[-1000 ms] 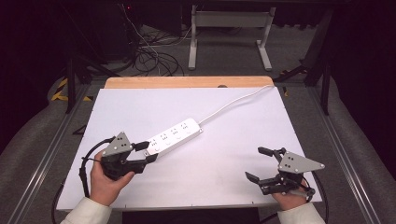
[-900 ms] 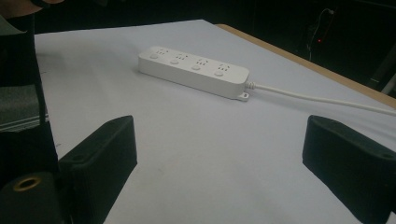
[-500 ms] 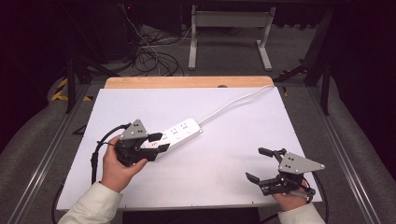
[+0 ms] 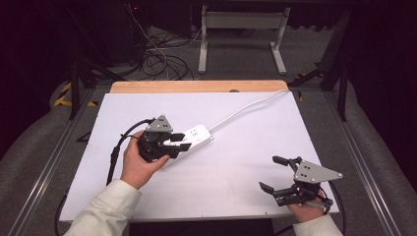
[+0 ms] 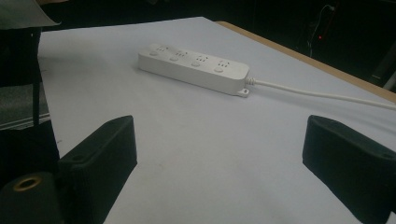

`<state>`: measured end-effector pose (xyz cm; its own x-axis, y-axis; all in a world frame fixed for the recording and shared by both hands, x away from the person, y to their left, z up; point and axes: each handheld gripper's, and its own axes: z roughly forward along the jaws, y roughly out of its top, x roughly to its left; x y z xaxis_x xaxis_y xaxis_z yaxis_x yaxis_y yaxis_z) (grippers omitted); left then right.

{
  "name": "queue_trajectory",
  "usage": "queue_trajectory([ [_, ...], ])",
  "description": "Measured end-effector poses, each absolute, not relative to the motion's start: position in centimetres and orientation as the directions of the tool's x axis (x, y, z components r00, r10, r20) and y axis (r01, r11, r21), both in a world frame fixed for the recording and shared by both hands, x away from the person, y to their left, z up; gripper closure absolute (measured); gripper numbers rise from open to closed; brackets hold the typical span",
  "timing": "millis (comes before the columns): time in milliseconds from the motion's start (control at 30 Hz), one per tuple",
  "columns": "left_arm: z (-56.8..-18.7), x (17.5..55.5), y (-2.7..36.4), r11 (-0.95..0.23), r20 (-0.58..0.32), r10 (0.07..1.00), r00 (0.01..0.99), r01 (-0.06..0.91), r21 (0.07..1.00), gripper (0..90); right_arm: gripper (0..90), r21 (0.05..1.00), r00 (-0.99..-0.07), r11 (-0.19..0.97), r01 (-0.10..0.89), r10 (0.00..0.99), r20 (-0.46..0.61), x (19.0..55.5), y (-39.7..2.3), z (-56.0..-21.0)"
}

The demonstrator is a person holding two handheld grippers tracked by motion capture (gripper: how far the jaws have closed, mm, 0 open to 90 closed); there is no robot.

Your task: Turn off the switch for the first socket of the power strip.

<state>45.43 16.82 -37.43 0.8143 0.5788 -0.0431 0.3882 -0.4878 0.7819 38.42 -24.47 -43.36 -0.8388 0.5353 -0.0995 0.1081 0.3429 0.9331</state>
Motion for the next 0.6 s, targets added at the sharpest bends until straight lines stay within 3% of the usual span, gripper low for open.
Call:
queue_trajectory([
  [600, -37.8, 47.6, 13.7, -0.524, -0.036, 0.562, 0.827, 0.389, 0.758, 57.6, 10.2, 0.933, -0.844, 0.342, 0.108, 0.528, -0.096, 38.4, -24.5, -43.4],
])
